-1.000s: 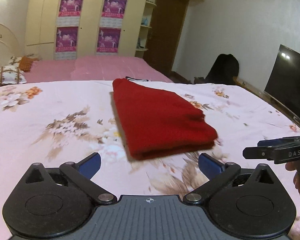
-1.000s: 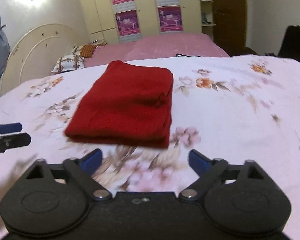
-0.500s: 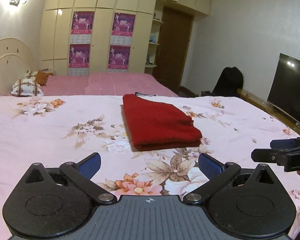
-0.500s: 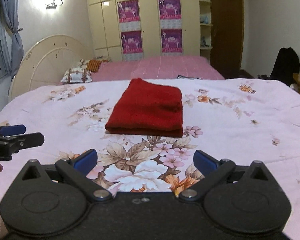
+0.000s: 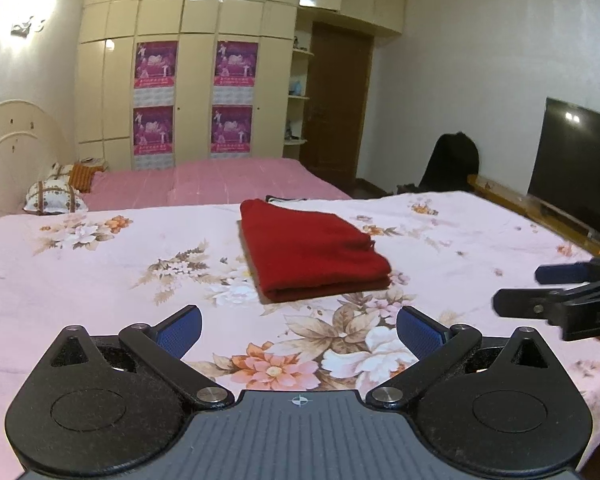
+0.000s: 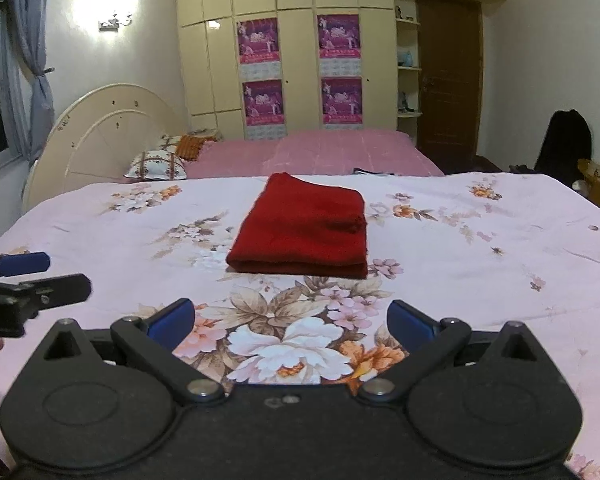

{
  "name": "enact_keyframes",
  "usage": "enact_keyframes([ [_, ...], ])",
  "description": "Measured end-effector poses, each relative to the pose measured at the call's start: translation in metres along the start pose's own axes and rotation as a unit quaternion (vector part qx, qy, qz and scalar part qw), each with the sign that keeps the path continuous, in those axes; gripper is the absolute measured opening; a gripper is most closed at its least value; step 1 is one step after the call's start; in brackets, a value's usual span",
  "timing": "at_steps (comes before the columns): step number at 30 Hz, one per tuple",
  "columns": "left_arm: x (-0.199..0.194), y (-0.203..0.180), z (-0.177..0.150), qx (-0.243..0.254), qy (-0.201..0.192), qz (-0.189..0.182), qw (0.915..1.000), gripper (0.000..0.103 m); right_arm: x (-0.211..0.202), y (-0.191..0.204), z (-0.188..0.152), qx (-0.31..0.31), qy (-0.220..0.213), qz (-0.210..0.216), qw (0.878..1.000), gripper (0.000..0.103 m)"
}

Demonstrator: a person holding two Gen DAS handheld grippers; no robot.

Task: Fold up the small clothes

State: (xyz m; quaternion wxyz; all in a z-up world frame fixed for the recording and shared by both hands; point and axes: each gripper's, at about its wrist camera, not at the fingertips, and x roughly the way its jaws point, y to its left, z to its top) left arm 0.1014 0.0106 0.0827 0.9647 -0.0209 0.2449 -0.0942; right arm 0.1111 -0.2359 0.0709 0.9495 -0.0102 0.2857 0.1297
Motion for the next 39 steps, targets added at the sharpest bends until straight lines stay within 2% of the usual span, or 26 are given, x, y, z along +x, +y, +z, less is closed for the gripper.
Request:
enact_keyframes([
  [2, 0.024, 0.005, 0.000, 0.009, -0.005, -0.010, 0.9999, 0.102, 0.003, -0.001, -0.001, -0.007, -0.005, 0.003, 1.000, 0.102],
  [3, 0.042, 0.007, 0.002, 0.009, 0.013, -0.008, 0.9998, 0.101, 0.009, -0.007, 0.001, 0.000, -0.011, 0.008, 1.000, 0.097],
  [4, 0.060, 0.011, 0.005, -0.003, 0.037, -0.007, 0.9993, 0.086, 0.018, -0.013, 0.004, 0.009, -0.014, 0.017, 1.000, 0.084],
  [5, 0.074, 0.017, 0.009, -0.026, 0.043, -0.016, 0.9986, 0.081, 0.026, -0.019, 0.008, 0.016, -0.013, 0.017, 1.000, 0.077],
  [6, 0.084, 0.022, 0.013, -0.046, 0.043, -0.026, 0.9977, 0.080, 0.039, -0.028, 0.015, 0.030, -0.007, 0.007, 1.000, 0.069],
  [9, 0.127, 0.037, 0.024, -0.077, 0.057, -0.027, 0.9951, 0.080, 0.069, -0.055, 0.030, 0.081, -0.007, 0.016, 0.997, 0.069],
  [13, 0.192, 0.056, 0.028, -0.105, 0.089, -0.023, 0.9902, 0.081, 0.124, -0.086, 0.047, 0.114, 0.013, 0.024, 0.993, 0.069],
  [17, 0.258, 0.075, 0.034, -0.131, 0.123, -0.029, 0.9833, 0.081, 0.185, -0.124, 0.056, 0.179, 0.036, 0.044, 0.982, 0.069],
  [22, 0.332, 0.097, 0.046, -0.175, 0.149, -0.074, 0.9703, 0.081, 0.261, -0.157, 0.067, 0.206, 0.068, 0.080, 0.973, 0.069],
  [26, 0.382, 0.103, 0.050, -0.187, 0.181, -0.120, 0.9581, 0.080, 0.319, -0.179, 0.065, 0.236, 0.094, 0.119, 0.960, 0.069],
  [29, 0.411, 0.103, 0.050, -0.206, 0.194, -0.150, 0.9473, 0.080, 0.360, -0.195, 0.056, 0.279, 0.129, 0.165, 0.937, 0.069],
  [30, 0.417, 0.102, 0.050, -0.213, 0.193, -0.156, 0.9452, 0.080, 0.372, -0.199, 0.052, 0.291, 0.147, 0.173, 0.929, 0.069],
  [32, 0.431, 0.098, 0.052, -0.217, 0.191, -0.166, 0.9427, 0.080, 0.379, -0.200, 0.053, 0.298, 0.138, 0.196, 0.924, 0.072],
  [33, 0.436, 0.094, 0.054, -0.211, 0.190, -0.167, 0.9442, 0.075, 0.384, -0.199, 0.055, 0.301, 0.141, 0.201, 0.922, 0.071],
  [34, 0.441, 0.088, 0.057, -0.200, 0.190, -0.165, 0.9471, 0.068, 0.388, -0.196, 0.058, 0.295, 0.145, 0.202, 0.923, 0.067],
  [36, 0.445, 0.080, 0.060, -0.188, 0.186, -0.161, 0.9509, 0.056, 0.393, -0.182, 0.065, 0.257, 0.156, 0.193, 0.934, 0.059],
  [37, 0.445, 0.078, 0.062, -0.187, 0.181, -0.156, 0.9530, 0.048, 0.393, -0.175, 0.069, 0.236, 0.160, 0.187, 0.940, 0.048],
  [39, 0.438, 0.077, 0.066, -0.185, 0.169, -0.155, 0.9557, 0.040, 0.391, -0.159, 0.078, 0.199, 0.164, 0.177, 0.950, 0.039],
])
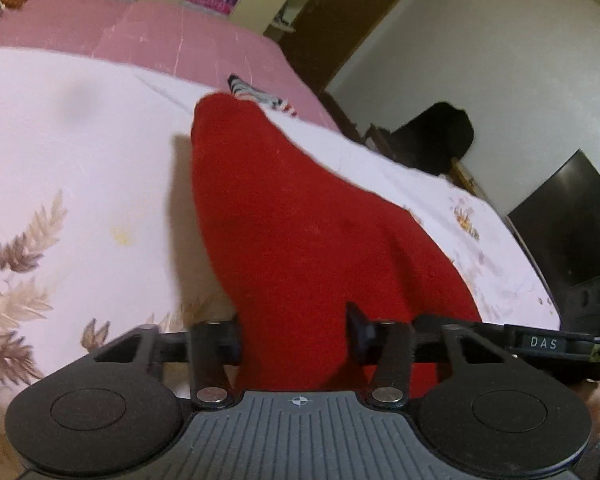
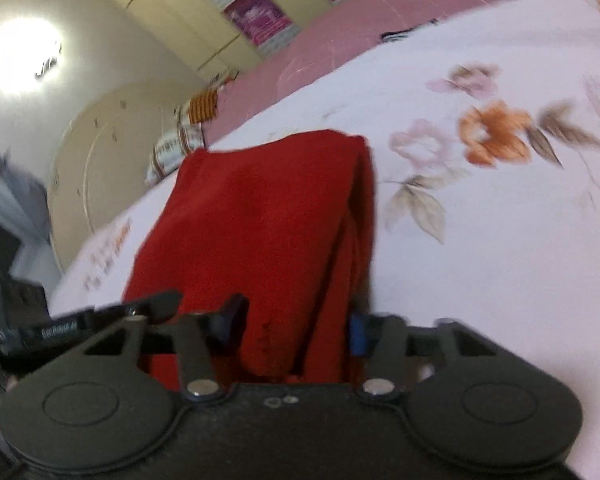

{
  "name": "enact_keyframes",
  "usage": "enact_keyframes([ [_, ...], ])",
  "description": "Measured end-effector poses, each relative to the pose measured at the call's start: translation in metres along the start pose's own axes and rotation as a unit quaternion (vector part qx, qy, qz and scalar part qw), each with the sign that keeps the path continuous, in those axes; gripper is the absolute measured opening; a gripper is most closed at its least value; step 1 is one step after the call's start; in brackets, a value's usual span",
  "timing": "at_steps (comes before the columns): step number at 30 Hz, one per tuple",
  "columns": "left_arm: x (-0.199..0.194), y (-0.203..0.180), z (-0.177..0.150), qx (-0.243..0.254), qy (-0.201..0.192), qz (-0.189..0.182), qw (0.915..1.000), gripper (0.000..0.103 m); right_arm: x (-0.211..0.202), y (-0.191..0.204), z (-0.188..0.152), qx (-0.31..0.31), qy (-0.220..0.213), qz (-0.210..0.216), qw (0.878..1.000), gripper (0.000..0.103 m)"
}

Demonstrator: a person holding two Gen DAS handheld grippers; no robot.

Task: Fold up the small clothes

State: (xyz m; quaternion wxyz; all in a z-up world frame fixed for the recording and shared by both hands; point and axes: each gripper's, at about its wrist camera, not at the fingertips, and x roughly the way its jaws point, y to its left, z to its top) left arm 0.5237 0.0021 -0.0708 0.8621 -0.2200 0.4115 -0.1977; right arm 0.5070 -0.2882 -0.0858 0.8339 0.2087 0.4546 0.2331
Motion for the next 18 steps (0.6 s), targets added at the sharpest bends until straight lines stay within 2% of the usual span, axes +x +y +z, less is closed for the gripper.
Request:
enact_keyframes([
  [3, -0.021, -0.012, 0.003, 0.024, -0.012, 0.008, 0.9996, 0.039, -0.011, 0.033, -0.002, -0.053, -0.017, -0.022, 0.998, 0.036],
  [9, -0.107, 0.004, 0.007, 0.026, -0.048, 0.021, 0.9983, 0.039, -0.036, 0.110, -0.013, -0.105, -0.050, 0.022, 0.993, 0.036],
  [12, -0.146, 0.029, -0.004, 0.021, -0.047, 0.052, 0.9974, 0.039, -0.027, 0.152, -0.028, -0.121, -0.035, 0.051, 0.991, 0.036],
  [15, -0.165, 0.058, -0.027, 0.004, -0.030, 0.089, 0.9956, 0.041, -0.005, 0.179, -0.052, -0.121, -0.007, 0.078, 0.990, 0.036],
  [17, -0.157, 0.075, -0.043, -0.008, 0.003, 0.134, 0.9909, 0.049, 0.018, 0.189, -0.072, -0.115, 0.019, 0.079, 0.990, 0.036],
  [18, -0.151, 0.079, -0.053, -0.002, 0.004, 0.164, 0.9865, 0.081, 0.033, 0.189, -0.079, -0.110, 0.036, 0.068, 0.991, 0.038],
])
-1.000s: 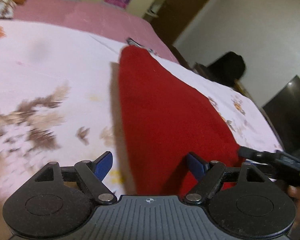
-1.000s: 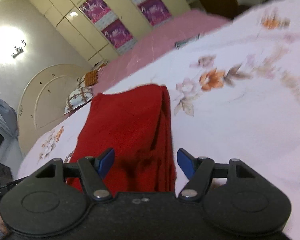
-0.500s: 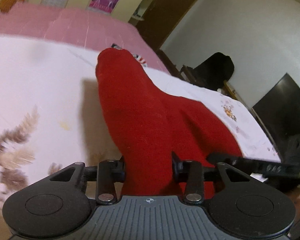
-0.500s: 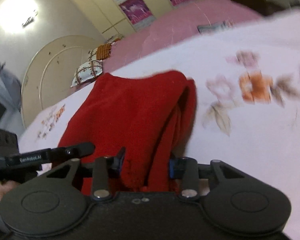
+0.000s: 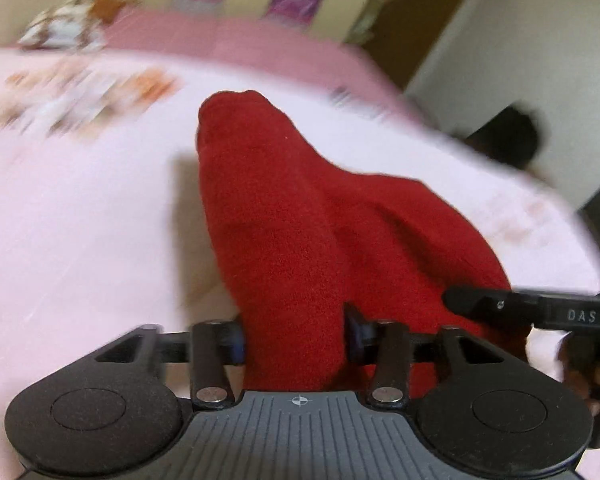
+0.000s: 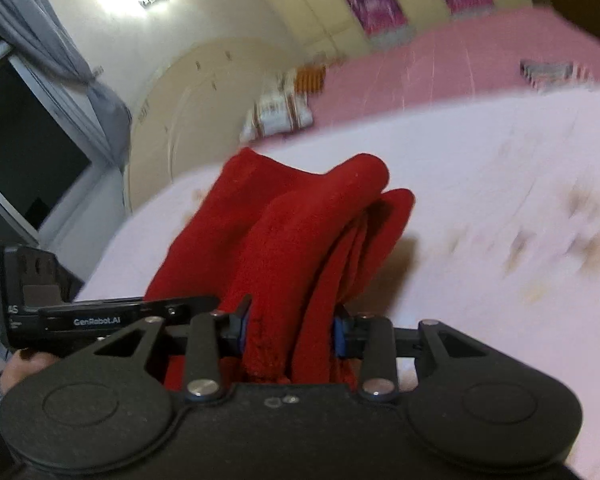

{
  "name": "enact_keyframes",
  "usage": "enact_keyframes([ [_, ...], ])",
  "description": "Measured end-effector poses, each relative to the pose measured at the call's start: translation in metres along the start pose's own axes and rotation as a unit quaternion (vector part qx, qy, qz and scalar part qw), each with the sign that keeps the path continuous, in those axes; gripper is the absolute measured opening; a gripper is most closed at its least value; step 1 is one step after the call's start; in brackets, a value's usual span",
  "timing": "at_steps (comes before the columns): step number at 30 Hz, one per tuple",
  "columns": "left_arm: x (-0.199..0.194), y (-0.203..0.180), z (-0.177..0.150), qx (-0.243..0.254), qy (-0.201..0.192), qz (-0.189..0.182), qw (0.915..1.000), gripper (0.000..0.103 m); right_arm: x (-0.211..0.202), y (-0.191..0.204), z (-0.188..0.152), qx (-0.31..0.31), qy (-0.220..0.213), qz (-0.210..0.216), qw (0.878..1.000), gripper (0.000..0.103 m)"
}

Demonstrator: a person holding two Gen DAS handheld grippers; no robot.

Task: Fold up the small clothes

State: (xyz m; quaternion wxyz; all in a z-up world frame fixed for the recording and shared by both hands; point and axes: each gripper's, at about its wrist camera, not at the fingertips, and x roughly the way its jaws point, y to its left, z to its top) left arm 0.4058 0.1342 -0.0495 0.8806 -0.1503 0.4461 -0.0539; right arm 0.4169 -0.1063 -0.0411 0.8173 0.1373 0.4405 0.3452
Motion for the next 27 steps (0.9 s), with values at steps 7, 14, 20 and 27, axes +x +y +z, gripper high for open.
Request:
enact_keyframes([
  [7, -0.035, -0.020, -0.017, 0.050, -0.049, 0.093, 0.9932, 0.103, 0.017, -0.002, -0.021, 0.015, 0.021, -0.114, 0.993, 0.064],
  [14, -0.151, -0.049, -0.074, 0.046, -0.131, 0.098, 0.9854, 0.103, -0.099, 0.055, -0.046, -0.060, -0.061, -0.121, 0.989, 0.086],
  [20, -0.230, -0.067, -0.130, 0.028, -0.182, 0.091, 0.9786, 0.103, -0.161, 0.103, -0.082, -0.082, -0.097, -0.107, 0.986, 0.100],
  [27, -0.297, -0.100, -0.185, 0.058, -0.218, 0.090, 0.9700, 0.103, -0.198, 0.164, -0.133, -0.140, -0.137, -0.153, 0.969, 0.102],
])
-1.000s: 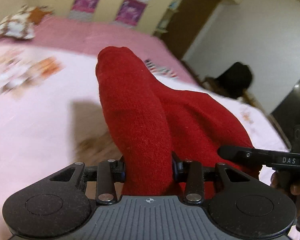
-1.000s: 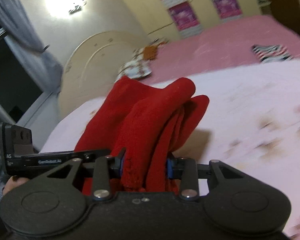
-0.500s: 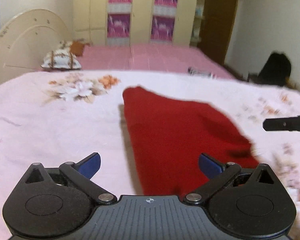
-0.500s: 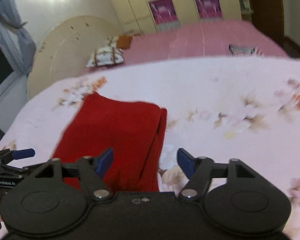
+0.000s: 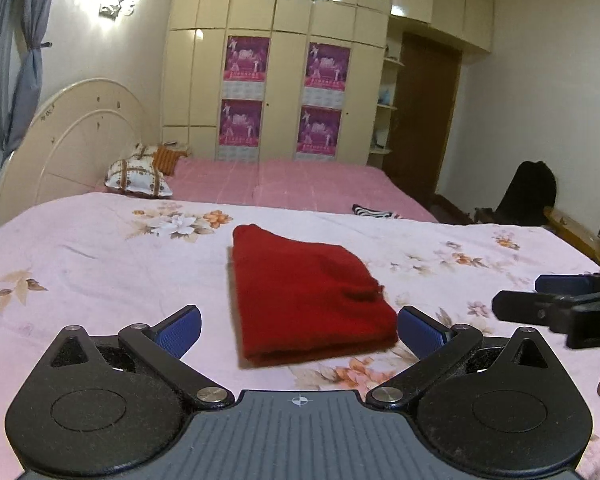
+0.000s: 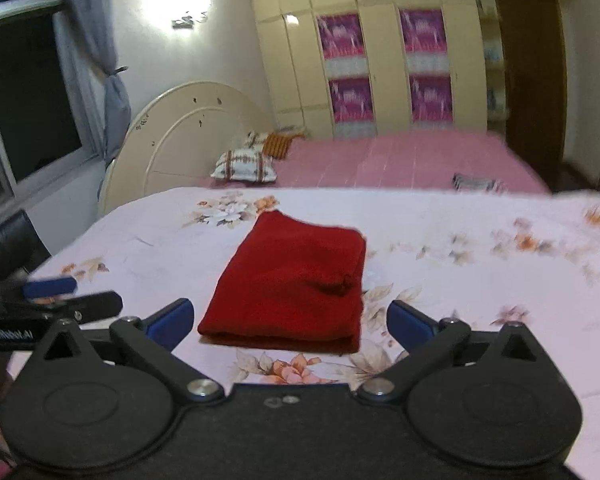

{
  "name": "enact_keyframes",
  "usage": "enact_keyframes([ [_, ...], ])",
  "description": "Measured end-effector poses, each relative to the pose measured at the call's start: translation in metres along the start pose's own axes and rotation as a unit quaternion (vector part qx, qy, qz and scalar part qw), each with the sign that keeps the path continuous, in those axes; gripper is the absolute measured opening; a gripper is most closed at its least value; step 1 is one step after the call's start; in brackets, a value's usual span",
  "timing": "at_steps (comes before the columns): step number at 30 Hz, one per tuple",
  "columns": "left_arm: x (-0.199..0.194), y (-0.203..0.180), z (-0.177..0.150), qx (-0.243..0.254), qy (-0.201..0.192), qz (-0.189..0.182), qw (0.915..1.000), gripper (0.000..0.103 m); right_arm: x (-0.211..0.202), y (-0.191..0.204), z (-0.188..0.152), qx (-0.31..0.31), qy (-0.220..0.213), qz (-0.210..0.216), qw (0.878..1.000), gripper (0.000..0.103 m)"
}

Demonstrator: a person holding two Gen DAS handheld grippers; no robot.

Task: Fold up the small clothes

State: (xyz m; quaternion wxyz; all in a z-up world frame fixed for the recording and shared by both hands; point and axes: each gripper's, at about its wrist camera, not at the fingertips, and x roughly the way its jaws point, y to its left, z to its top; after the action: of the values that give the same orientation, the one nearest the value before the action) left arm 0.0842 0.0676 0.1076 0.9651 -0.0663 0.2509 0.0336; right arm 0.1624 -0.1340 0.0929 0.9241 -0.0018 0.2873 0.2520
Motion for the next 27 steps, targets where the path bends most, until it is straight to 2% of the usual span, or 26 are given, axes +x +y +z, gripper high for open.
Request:
enact_keyframes([
  [4, -0.017, -0.002, -0.013, 0.003, -0.005, 0.004, 1.0000, 0.103, -0.021, 0.019, -0.011, -0.018, -0.008, -0.021, 1.000, 0.102],
  [6, -0.024, -0.001, -0.021, -0.004, 0.018, 0.018, 0.9997, 0.103, -0.024, 0.018, -0.021, -0.015, 0.002, -0.019, 1.000, 0.102],
  [8, -0.037, 0.001, -0.027, -0.013, 0.006, 0.009, 0.9999, 0.103, -0.020, 0.019, -0.029, -0.012, 0.015, -0.033, 0.999, 0.102],
  [10, -0.043, 0.000, -0.030, -0.007, 0.006, 0.015, 0.9998, 0.103, -0.028, 0.021, -0.033, -0.008, 0.006, -0.025, 1.000, 0.102],
  [27, -0.054, -0.012, -0.026, 0.003, -0.009, 0.002, 1.0000, 0.103, -0.045, 0.027, -0.039, -0.006, -0.004, -0.022, 1.000, 0.102],
])
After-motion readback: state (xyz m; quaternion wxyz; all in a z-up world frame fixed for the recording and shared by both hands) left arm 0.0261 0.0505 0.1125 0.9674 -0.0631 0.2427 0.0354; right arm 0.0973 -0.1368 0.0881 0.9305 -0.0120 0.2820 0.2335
